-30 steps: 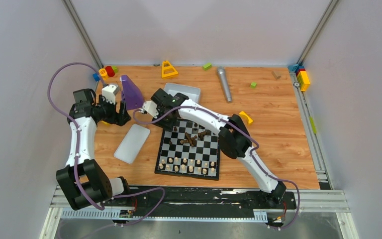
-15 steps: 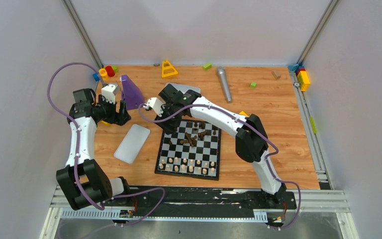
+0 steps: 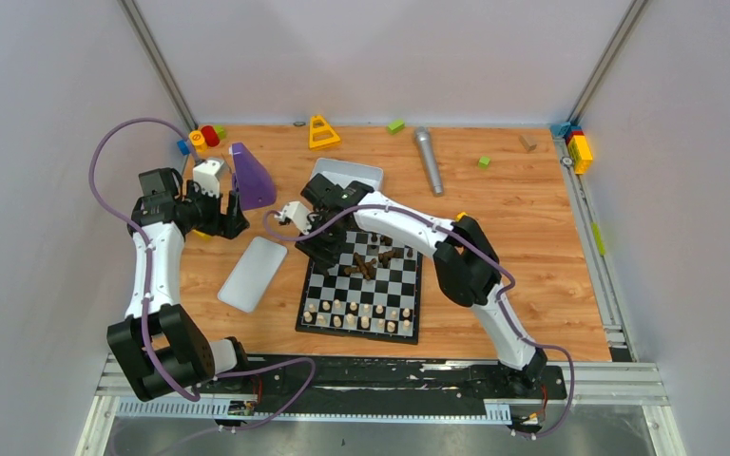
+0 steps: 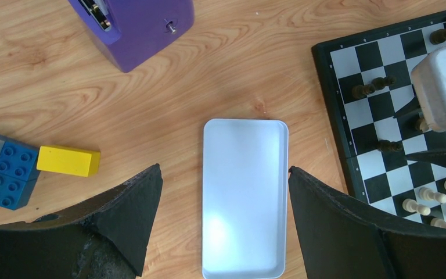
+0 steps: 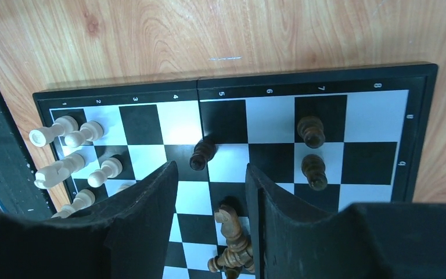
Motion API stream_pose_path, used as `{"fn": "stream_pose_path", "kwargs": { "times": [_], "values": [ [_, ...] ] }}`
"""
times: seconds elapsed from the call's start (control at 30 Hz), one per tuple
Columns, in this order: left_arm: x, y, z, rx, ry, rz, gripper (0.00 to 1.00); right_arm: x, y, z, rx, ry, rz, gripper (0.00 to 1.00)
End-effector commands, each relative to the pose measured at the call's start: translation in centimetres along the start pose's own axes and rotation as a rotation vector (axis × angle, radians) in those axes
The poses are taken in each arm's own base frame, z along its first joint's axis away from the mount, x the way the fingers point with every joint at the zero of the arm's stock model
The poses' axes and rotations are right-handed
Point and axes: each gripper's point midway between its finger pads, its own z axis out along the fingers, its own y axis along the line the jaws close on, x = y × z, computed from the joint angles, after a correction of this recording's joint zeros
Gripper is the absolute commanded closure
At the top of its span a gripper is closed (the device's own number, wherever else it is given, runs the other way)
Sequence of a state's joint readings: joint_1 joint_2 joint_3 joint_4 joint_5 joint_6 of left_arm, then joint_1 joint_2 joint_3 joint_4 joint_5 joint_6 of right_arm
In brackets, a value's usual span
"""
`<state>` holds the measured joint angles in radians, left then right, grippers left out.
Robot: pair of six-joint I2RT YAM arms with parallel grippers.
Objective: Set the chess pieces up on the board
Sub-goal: Pick up the chess piece from the chessboard.
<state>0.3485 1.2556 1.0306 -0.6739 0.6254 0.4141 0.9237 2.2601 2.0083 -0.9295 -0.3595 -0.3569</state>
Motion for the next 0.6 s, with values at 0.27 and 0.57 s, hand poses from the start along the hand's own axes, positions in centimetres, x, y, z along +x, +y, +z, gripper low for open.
{"fn": "stream_pose_path", "kwargs": {
  "times": [0.27, 0.57],
  "values": [
    [-1.4, 0.2, -1.0, -0.019, -0.038, 0.026, 0.12, 0.7, 0.9, 2.3, -0.023, 0.031, -0.019, 0.58],
    [-1.1, 0.3, -0.9, -0.019, -0.032, 0.028, 0.12, 0.8, 0.5, 2.9, -0.007, 0.044, -0.025, 0.76]
  ]
}}
